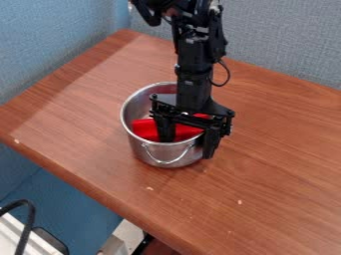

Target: Put the red object in the metal pot

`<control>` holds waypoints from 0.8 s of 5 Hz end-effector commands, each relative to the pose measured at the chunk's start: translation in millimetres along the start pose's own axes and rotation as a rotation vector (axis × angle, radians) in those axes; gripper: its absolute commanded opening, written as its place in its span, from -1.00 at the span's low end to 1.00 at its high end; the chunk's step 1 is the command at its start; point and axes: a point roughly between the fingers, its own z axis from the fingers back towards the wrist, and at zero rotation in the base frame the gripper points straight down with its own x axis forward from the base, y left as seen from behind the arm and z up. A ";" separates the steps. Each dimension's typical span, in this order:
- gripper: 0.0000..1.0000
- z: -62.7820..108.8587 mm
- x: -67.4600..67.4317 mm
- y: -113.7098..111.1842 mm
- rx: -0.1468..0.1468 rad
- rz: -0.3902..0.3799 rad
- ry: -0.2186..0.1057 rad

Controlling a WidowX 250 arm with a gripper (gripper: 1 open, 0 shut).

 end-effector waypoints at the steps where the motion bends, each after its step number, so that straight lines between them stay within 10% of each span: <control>1: -1.00 16.4 7.9 -4.5 -0.016 0.026 -0.050; 2: -1.00 26.7 9.5 -10.4 -0.008 0.021 -0.072; 3: 1.00 33.7 14.1 -17.6 -0.010 0.025 -0.073; 4: 1.00 52.7 16.0 -19.0 -0.022 0.016 -0.079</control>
